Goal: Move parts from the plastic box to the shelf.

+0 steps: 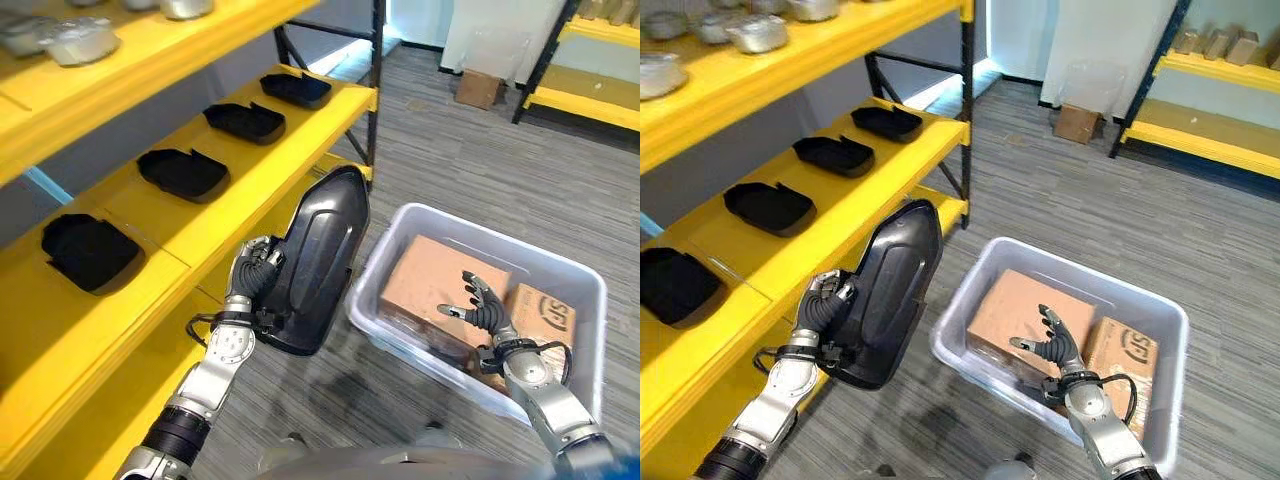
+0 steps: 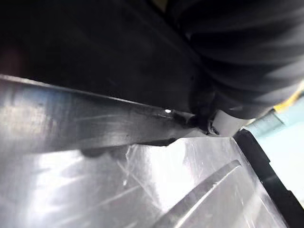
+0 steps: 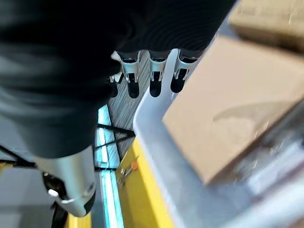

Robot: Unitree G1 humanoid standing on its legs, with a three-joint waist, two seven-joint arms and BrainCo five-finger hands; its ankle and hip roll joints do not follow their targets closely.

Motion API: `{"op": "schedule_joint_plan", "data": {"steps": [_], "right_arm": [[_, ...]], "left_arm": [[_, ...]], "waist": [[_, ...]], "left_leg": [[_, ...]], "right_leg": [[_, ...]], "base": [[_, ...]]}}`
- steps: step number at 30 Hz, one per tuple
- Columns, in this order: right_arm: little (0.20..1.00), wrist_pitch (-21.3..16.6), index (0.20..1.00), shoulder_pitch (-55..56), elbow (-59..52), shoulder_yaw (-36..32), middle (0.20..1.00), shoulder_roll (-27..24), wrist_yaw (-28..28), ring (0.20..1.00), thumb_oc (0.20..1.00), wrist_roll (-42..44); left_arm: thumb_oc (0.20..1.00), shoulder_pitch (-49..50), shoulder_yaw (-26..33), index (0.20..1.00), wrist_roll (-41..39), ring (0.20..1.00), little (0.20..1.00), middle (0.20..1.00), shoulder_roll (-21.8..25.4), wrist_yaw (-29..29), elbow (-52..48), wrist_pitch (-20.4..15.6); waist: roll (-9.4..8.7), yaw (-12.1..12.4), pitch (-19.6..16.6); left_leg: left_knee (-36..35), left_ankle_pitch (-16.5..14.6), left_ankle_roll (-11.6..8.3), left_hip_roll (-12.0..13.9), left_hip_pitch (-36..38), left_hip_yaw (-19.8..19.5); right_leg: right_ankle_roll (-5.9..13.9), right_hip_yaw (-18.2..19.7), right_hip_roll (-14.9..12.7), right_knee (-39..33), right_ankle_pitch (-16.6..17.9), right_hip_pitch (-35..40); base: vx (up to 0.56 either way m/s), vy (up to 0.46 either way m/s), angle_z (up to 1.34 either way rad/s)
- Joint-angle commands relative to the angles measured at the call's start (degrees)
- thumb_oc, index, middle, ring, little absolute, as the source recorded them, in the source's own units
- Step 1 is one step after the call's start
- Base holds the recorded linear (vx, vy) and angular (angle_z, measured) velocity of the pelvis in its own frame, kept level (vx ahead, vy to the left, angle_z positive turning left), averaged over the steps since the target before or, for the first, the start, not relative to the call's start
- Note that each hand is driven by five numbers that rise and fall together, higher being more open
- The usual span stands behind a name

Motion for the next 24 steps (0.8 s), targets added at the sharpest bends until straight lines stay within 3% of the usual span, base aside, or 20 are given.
{"op": "schedule_joint_plan", "data": {"steps": [1, 6, 8, 13, 16, 17, 18, 21, 22, 23, 24], "right_arm": [[1.0, -3.2, 1.0, -3.1, -1.1, 2.1, 1.0, 0.6, 1.5, 1.0, 1.0, 1.2], [1.0, -2.8, 1.0, -4.2, -2.9, 4.1, 1.0, 2.5, 4.0, 1.0, 1.0, -1.7], [1.0, -2.0, 1.0, -5.1, -4.3, 5.1, 1.0, 3.0, 3.5, 1.0, 1.0, -2.6], [1.0, -2.7, 1.0, -6.2, -4.5, 6.2, 1.0, 3.9, 1.8, 1.0, 1.0, -3.5], [1.0, -2.7, 1.0, -6.4, -4.6, 6.3, 1.0, 4.7, 0.5, 1.0, 1.0, -3.4], [1.0, -2.8, 1.0, -6.4, -4.6, 6.2, 1.0, 4.7, 0.2, 1.0, 1.0, -3.2], [1.0, -3.0, 1.0, -6.3, -4.8, 6.2, 1.0, 4.4, -0.2, 1.0, 1.0, -2.9], [1.0, -3.7, 1.0, -6.2, -5.3, 5.7, 1.0, 3.6, 0.3, 1.0, 1.0, -3.8], [1.0, -4.4, 1.0, -6.3, -5.2, 5.3, 1.0, 2.3, 0.9, 1.0, 1.0, -4.3], [1.0, -4.6, 1.0, -6.2, -5.0, 5.0, 1.0, 1.6, 0.8, 1.0, 1.0, -3.7], [1.0, -4.7, 1.0, -5.7, -4.9, 4.7, 1.0, 1.3, 0.5, 1.0, 1.0, -3.4]], "left_arm": [[0.2, 0.7, 3.2, 0.2, -0.5, 0.2, 0.2, 0.2, 2.2, 2.4, -3.7, -1.9], [0.2, 2.6, 4.7, 0.2, 0.5, 0.2, 0.2, 0.2, 3.1, 3.9, -5.1, -1.3], [0.2, 3.3, 6.1, 0.2, 0.8, 0.2, 0.2, 0.2, 3.1, 4.6, -5.4, -0.7], [0.2, 3.6, 7.1, 0.2, 1.7, 0.2, 0.2, 0.2, 2.8, 4.0, -5.8, -0.9], [0.2, 4.3, 7.7, 0.2, 1.0, 0.2, 0.2, 0.2, 2.8, 2.5, -6.0, -1.3], [0.2, 4.2, 7.7, 0.2, 1.0, 0.2, 0.2, 0.2, 2.8, 2.2, -5.7, -1.4], [0.2, 3.9, 7.6, 0.2, 1.2, 0.2, 0.2, 0.2, 2.9, 1.9, -5.5, -1.4], [0.2, 3.6, 7.4, 0.2, 0.1, 0.2, 0.2, 0.2, 2.9, 0.9, -5.5, -0.7], [0.2, 4.6, 7.0, 0.2, -0.2, 0.2, 0.2, 0.2, 2.3, 1.2, -6.2, -1.1], [0.2, 5.4, 6.3, 0.2, 0.2, 0.2, 0.2, 0.2, 1.5, 1.4, -6.9, -1.5], [0.2, 5.8, 5.7, 0.2, 0.5, 0.2, 0.2, 0.2, 1.1, 1.4, -7.2, -1.9]], "waist": [[0.8, 2.3, -1.9], [0.85, 5.6, -1.2], [0.5, 8.4, -0.4], [-0.13, 11.3, 0.3], [-0.23, 12.0, 0.8], [-0.32, 11.7, 1.0], [-0.33, 11.1, 1.3], [-0.78, 9.5, 1.3], [-1.26, 9.0, 1.4], [-1.79, 8.2, 1.2], [-1.98, 7.5, 1.0]], "left_leg": [[-0.8, 2.2, -3.55, 6.0, 3.9, -2.4], [-3.7, 2.7, -2.65, 4.5, 3.9, -5.5], [-5.0, 3.0, -1.79, 2.7, 3.2, -7.3], [-5.4, 1.8, 0.36, -0.7, 2.6, -8.4], [-5.5, 1.0, 1.83, -2.3, 2.3, -9.6], [-5.7, 0.8, 2.16, -2.6, 2.3, -10.4], [-5.6, 1.7, 2.72, -2.5, 1.6, -10.4], [-6.1, 1.9, 2.4, -2.7, 1.8, -12.4], [-6.1, 1.9, 1.53, -3.4, 2.0, -13.3], [-5.7, 1.8, 1.44, -4.7, 1.4, -15.1], [-5.7, 1.8, 1.6, -5.5, 1.3, -16.8]], "right_leg": [[0.42, 1.4, 8.1, -1.4, -1.6, -2.1], [2.29, -0.5, 5.8, -0.6, -0.8, -1.2], [3.01, -2.9, 3.8, 0.8, 0.1, -0.9], [4.29, -5.2, 0.6, 5.8, 3.4, -1.8], [4.72, -3.6, -0.1, 11.3, 4.2, -3.6], [4.41, -1.9, 1.3, 11.7, 3.1, -4.0], [2.84, -1.3, 3.3, 10.8, 2.5, -4.5], [1.39, 2.7, 10.4, 8.0, -1.9, -4.9], [-0.68, 4.0, 15.4, 2.4, -3.5, -3.8], [-1.98, 7.4, 18.7, -1.6, -3.0, -3.5], [-2.59, 10.9, 20.2, -3.2, -2.6, -3.6]], "base": [[-0.06, 0.391, 0.82], [-0.09, 0.367, 0.71], [-0.18, 0.415, 0.45], [-0.1, 0.25, 0.54], [-0.04, 0.165, 0.36], [-0.05, 0.064, 0.39], [-0.03, 0.029, 0.66], [0.05, 0.013, 0.84], [0.17, -0.002, 0.68], [0.19, -0.005, 0.5], [0.16, 0.0, 0.11]]}}
